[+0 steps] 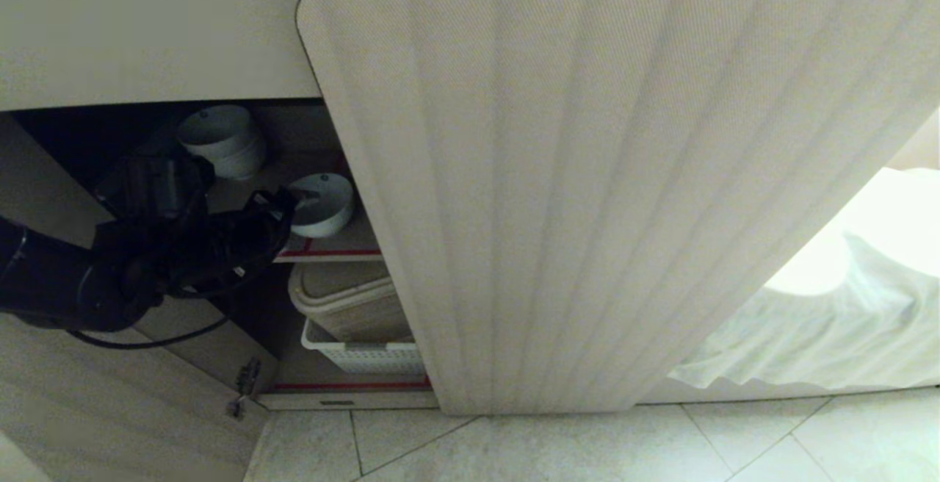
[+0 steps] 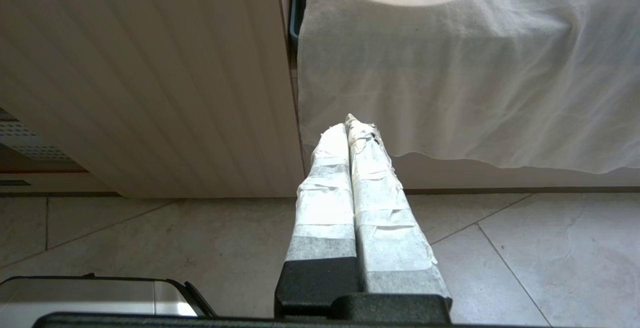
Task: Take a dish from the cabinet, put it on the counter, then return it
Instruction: Take the bowl from the cabinet
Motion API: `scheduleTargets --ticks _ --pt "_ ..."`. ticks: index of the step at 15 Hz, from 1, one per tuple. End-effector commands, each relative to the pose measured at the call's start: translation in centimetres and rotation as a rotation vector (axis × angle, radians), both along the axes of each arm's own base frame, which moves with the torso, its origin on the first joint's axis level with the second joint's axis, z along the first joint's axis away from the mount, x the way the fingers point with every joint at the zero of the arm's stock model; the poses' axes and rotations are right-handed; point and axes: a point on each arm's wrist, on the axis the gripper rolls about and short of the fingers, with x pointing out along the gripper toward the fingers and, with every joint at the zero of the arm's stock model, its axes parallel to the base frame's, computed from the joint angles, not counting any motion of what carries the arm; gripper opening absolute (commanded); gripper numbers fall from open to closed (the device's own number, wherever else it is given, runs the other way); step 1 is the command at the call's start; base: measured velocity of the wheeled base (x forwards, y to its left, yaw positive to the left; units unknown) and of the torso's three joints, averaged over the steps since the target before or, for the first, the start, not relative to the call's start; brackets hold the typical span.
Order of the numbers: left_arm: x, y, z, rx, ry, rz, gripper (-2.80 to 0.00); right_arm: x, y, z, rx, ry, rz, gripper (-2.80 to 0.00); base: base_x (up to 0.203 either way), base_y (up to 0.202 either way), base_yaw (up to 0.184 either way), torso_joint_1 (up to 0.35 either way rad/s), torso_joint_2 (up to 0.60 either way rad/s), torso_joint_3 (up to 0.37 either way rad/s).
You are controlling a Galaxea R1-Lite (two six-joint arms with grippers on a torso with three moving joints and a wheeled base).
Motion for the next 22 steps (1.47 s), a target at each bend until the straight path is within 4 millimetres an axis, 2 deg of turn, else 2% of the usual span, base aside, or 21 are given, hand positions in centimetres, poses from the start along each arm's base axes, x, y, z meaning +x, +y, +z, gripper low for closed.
scheduleTargets --ticks 1,7,16,22 --pt "0.0 0.2 0.0 0.007 0.011 0.003 0.00 0.0 0.0 0.0 0.000 -0.001 0.001 -2.80 0.000 0.000 0.000 0.000 0.00 0.000" --pt "0.9 0.8 1.0 0.016 0.059 0.015 0.00 0.0 0.0 0.0 0.000 -0.001 0.000 -2.80 0.000 0.000 0.000 0.000 0.00 0.000" --pt "1.5 0.7 1.7 0.015 0.035 0.012 0.00 0.0 0.0 0.0 0.000 -0.001 0.001 -2.80 0.000 0.000 0.000 0.000 0.00 0.000" --pt "1.5 0.8 1.3 0.092 0.036 -0.013 0.00 0.0 0.0 0.0 0.000 -0.001 0.001 -2.80 0.000 0.000 0.000 0.000 0.00 0.000"
